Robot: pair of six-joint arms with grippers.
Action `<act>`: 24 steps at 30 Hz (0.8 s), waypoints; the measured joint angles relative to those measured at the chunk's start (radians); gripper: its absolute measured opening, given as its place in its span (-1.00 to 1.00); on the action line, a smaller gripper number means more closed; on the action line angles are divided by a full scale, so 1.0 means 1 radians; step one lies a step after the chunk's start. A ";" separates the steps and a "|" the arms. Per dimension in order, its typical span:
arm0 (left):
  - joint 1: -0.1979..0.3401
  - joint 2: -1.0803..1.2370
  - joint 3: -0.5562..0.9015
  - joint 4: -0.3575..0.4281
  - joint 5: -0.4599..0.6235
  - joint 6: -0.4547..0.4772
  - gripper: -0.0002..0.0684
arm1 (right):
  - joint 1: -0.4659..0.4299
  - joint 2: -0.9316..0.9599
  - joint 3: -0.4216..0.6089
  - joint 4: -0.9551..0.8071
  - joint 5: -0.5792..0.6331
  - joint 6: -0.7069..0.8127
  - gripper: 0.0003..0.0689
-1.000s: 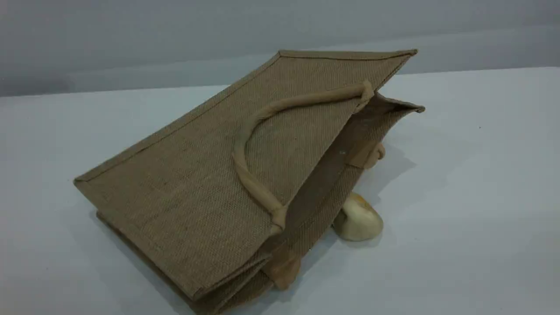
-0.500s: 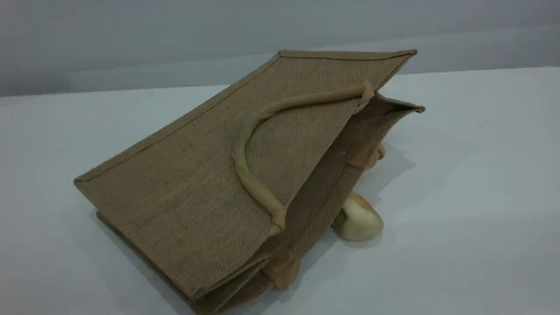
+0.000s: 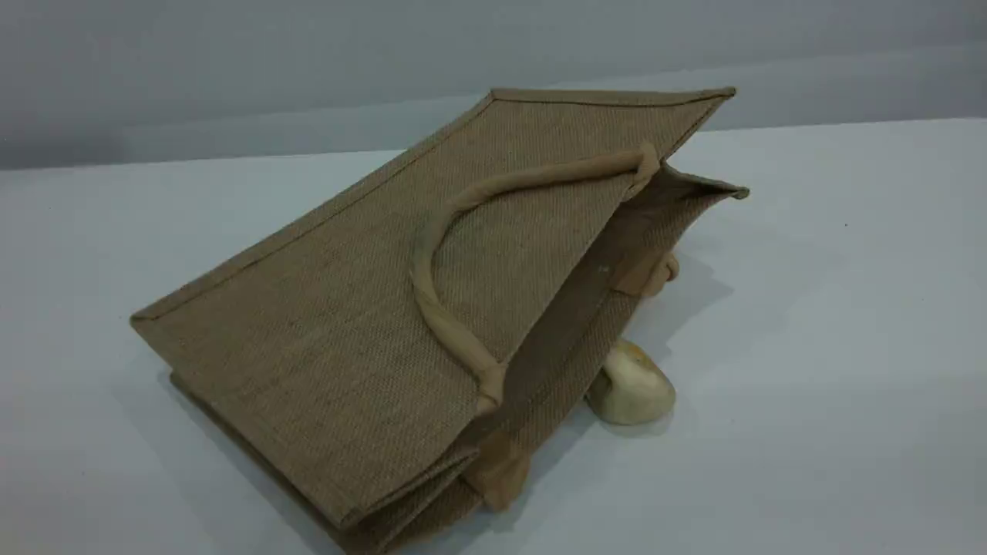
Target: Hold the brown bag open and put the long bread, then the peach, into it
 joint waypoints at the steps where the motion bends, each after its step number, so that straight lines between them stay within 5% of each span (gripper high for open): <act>1: 0.000 0.000 0.007 0.000 0.001 -0.007 0.58 | 0.000 0.000 0.000 -0.002 0.000 0.000 0.60; 24: 0.000 -0.001 0.022 0.038 -0.026 -0.014 0.58 | 0.000 0.000 0.000 -0.003 0.000 0.000 0.60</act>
